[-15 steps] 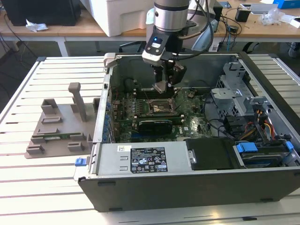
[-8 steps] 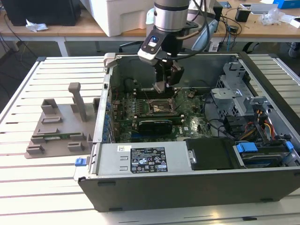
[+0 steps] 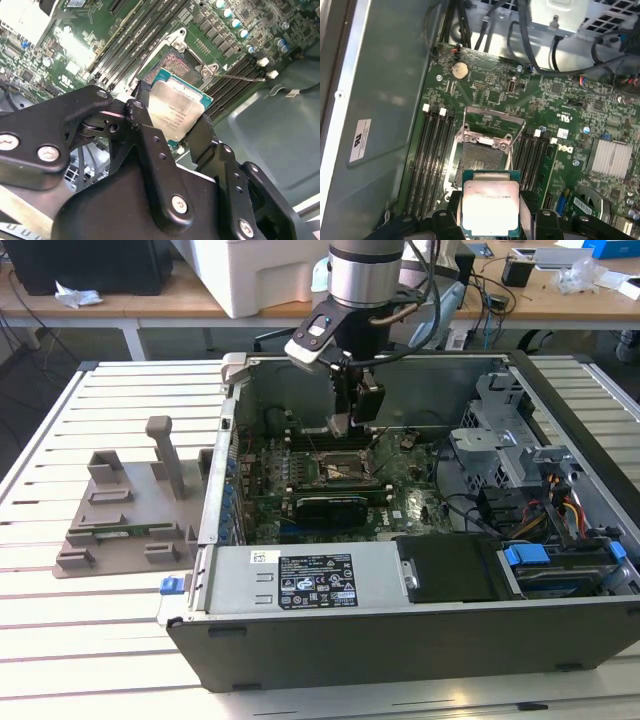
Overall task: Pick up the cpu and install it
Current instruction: 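Place the cpu into insertion slot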
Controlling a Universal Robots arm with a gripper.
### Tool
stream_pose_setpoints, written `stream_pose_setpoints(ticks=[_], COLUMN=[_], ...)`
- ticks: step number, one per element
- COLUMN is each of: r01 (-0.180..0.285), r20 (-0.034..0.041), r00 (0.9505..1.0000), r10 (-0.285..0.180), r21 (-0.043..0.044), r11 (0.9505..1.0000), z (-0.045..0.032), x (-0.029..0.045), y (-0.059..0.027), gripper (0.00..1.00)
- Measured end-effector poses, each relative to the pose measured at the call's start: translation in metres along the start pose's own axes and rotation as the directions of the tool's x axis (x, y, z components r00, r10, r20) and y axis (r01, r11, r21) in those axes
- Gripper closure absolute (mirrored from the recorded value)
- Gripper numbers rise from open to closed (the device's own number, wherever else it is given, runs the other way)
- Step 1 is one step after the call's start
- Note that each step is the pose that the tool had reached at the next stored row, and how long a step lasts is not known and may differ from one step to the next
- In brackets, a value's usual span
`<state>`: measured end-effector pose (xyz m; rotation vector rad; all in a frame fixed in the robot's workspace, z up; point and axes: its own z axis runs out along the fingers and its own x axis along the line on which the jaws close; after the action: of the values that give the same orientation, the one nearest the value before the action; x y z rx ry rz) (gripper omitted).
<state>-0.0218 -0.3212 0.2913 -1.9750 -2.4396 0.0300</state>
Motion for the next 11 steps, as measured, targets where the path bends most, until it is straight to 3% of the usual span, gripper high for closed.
stream_pose_setpoints(ticks=[5,9,11], r01=[-0.072,-0.133,-0.14], r20=[0.0017,0.0051,0.0054], r00=[0.9974,0.9911,0.9902], r10=[0.072,0.133,0.14], r21=[0.0012,0.0024,0.0025], r11=[0.9974,0.9911,0.9902], z=[0.0001,0.0,0.0], x=[0.0,0.0,0.0], y=[0.0,0.0,0.0], gripper=[0.45,0.45,0.45])
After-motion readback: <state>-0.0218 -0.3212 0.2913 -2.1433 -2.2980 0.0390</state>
